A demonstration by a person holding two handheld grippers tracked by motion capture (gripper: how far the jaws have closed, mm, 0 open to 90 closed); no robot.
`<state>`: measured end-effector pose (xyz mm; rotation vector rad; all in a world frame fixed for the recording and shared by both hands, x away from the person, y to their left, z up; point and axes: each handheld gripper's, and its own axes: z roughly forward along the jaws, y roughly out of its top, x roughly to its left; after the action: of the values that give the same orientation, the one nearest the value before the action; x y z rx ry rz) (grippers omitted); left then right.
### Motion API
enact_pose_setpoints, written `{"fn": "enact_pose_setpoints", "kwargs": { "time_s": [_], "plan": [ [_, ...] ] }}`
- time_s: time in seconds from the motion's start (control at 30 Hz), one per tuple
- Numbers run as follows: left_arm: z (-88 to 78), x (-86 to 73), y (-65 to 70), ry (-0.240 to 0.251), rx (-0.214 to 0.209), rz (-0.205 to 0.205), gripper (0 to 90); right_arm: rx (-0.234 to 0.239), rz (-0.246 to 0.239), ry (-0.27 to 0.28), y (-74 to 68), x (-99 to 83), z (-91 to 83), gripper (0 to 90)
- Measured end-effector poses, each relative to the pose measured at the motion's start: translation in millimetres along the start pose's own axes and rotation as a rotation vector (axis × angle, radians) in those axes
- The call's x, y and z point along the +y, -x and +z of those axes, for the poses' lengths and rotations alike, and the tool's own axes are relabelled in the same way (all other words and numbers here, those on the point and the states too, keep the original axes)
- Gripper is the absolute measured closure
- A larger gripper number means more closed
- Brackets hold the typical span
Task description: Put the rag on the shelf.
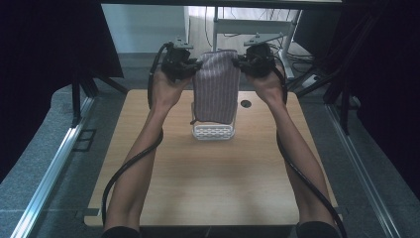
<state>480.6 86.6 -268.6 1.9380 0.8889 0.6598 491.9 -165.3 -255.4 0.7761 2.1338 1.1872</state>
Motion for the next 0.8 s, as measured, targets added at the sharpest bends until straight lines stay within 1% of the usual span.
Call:
{"fn": "enact_pose_setpoints", "kwargs": {
  "time_s": [0.13, 0.3, 0.33, 0.4, 0.47, 0.5, 0.53, 0.57, 0.67, 0.8],
  "plan": [
    [15.8, 2.5, -13.0, -0.028, 0.026, -0.042, 77.2, -0.013, 0.006, -0.009, 4.4, 4.6, 15.1, 82.4],
    [33.4, -2.6, -22.3, -0.046, 0.041, -0.064, 76.9, -0.020, 0.007, -0.030, 7.8, 1.8, 32.1, 82.6],
    [33.4, -2.6, -22.3, -0.046, 0.041, -0.064, 76.9, -0.022, 0.008, -0.038, 8.6, 0.7, 35.7, 82.7],
    [46.0, -6.6, -25.5, -0.062, 0.050, -0.070, 76.8, -0.025, 0.015, -0.051, 10.9, -2.4, 43.3, 82.7],
    [54.6, -10.0, -27.2, -0.069, 0.056, -0.072, 76.6, -0.033, 0.027, -0.061, 14.1, -6.1, 51.3, 82.7],
    [60.9, -12.9, -28.3, -0.079, 0.064, -0.067, 76.6, -0.035, 0.032, -0.070, 15.7, -8.1, 55.3, 82.7],
    [60.9, -12.9, -28.3, -0.079, 0.064, -0.067, 76.4, -0.035, 0.032, -0.070, 15.7, -8.1, 55.3, 82.7],
    [67.5, -16.3, -28.7, -0.090, 0.074, -0.061, 76.3, -0.036, 0.048, -0.080, 18.2, -13.3, 63.6, 82.7],
    [80.1, -23.3, -29.4, -0.122, 0.090, -0.044, 75.9, -0.035, 0.053, -0.103, 19.7, -20.4, 73.9, 82.7],
    [95.9, -33.2, -27.6, -0.175, 0.092, -0.017, 75.0, -0.033, 0.066, -0.134, 20.8, -32.9, 86.6, 82.6]
  ]
}}
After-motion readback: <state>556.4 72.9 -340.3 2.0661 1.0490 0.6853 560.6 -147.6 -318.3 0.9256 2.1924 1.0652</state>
